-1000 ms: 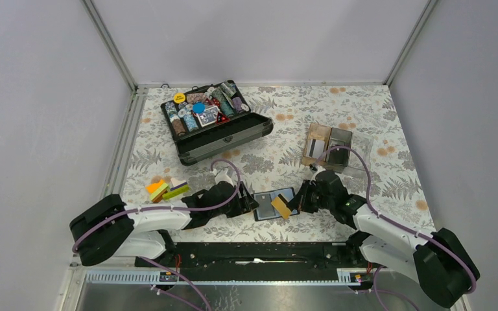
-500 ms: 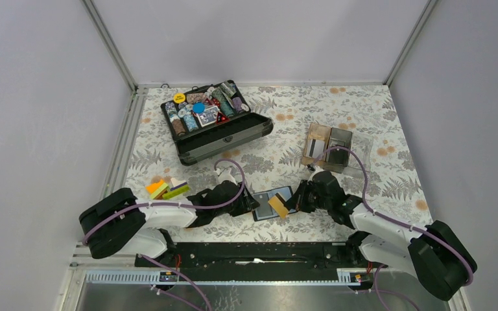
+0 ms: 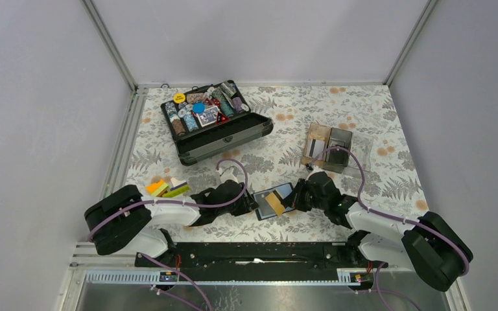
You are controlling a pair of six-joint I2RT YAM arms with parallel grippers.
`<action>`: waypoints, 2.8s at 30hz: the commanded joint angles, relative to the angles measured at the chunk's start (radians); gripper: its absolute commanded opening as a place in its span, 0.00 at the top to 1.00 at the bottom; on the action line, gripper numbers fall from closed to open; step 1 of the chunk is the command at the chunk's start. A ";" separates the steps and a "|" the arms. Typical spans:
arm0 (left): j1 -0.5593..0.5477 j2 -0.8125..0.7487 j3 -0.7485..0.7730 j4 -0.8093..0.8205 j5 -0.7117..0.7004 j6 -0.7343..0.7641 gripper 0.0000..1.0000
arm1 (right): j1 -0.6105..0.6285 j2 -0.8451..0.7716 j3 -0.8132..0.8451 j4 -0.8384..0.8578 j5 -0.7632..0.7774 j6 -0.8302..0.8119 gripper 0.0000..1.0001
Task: Put the credit cards into the card holder
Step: Insert the credit card into the card holder.
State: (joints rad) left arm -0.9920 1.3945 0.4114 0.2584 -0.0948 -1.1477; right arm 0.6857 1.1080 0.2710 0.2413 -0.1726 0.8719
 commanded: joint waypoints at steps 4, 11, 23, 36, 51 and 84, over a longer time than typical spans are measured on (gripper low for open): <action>-0.008 0.044 0.019 -0.053 -0.017 0.025 0.73 | 0.017 0.037 -0.039 0.042 0.089 -0.004 1.00; -0.008 0.050 0.029 -0.063 -0.020 0.029 0.74 | 0.022 0.100 -0.025 0.094 0.103 -0.030 1.00; -0.008 0.051 0.038 -0.079 -0.020 0.034 0.74 | 0.035 0.195 -0.009 0.151 0.140 -0.080 1.00; -0.008 0.036 0.044 -0.091 -0.026 0.030 0.75 | 0.126 0.233 0.018 0.115 0.167 -0.044 0.88; -0.008 0.031 0.043 -0.102 -0.040 0.032 0.75 | 0.128 0.216 0.192 -0.106 0.224 -0.271 0.43; -0.005 0.000 0.041 -0.092 -0.047 0.078 0.83 | 0.144 0.318 0.213 0.145 -0.169 -0.295 0.55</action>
State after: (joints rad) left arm -0.9936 1.3975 0.4515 0.1711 -0.1303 -1.0977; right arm 0.8047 1.4078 0.4606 0.3099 -0.2092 0.5732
